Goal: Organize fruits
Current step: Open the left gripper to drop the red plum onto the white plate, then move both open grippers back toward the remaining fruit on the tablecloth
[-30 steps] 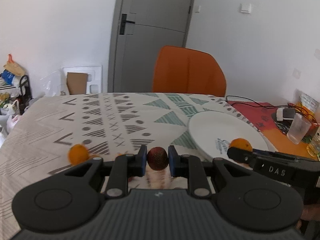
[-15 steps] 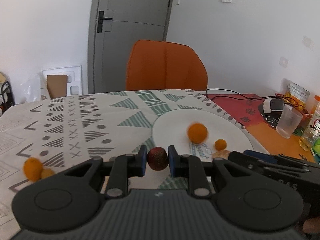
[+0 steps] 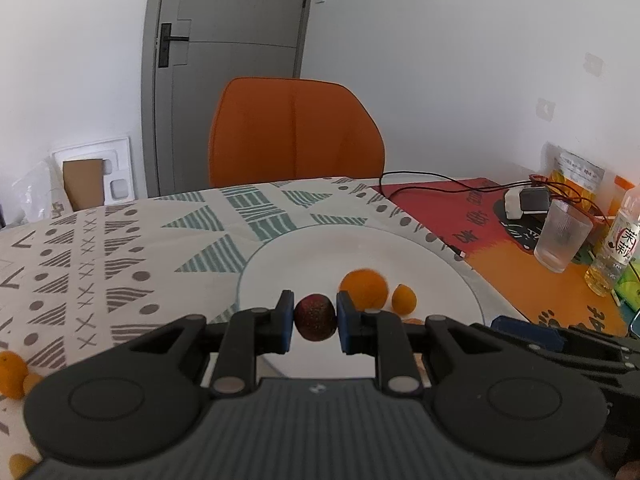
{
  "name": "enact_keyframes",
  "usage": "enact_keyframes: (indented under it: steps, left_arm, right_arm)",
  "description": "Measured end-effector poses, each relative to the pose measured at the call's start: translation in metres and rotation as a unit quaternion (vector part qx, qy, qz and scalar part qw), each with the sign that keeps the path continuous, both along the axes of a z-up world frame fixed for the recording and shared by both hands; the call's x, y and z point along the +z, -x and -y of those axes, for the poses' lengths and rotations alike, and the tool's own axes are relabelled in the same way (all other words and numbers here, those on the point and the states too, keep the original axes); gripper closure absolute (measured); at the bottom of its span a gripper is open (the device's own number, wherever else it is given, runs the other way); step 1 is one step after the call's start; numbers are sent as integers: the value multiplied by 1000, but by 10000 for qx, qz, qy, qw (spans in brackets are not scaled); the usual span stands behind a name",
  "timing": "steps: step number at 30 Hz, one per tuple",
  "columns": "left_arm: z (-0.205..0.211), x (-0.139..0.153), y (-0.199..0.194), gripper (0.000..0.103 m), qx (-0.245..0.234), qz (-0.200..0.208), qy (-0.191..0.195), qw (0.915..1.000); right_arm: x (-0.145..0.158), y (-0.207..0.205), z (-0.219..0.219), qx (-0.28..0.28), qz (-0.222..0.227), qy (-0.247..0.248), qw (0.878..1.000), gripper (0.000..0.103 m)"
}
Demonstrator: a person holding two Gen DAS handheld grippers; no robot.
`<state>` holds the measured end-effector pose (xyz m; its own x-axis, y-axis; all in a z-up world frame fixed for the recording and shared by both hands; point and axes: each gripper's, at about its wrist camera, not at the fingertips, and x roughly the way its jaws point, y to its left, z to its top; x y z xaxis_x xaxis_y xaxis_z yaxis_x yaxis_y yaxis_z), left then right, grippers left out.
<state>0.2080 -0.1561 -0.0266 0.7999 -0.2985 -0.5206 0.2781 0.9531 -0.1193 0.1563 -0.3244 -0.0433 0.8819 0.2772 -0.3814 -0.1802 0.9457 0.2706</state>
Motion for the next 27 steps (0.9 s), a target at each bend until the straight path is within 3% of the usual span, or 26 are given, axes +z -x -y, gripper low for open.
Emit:
enact_keyframes:
  steps: [5,8,12,16,27]
  left_arm:
    - [1,4,1,78,51,66,-15,10000]
    - [-6,5,3,69,171,23,-89,9998]
    - [-20,7,11,41,426,139,-144,9989]
    - [-34,11,18,28,660,233,-168,9974]
    - [-74,14,38,21,1068,282,-159,9937]
  right_arm:
    - [-2,0,2,-21,-21,-30,10000,57]
    - [-2,0,0,11,-31,-17,10000,56]
    - [0,2,-6,56,-4,13,10000,51]
    - [2,2,-12,104,13,27,9999,49]
    - [9,6,-36,302,45,72,9995,40]
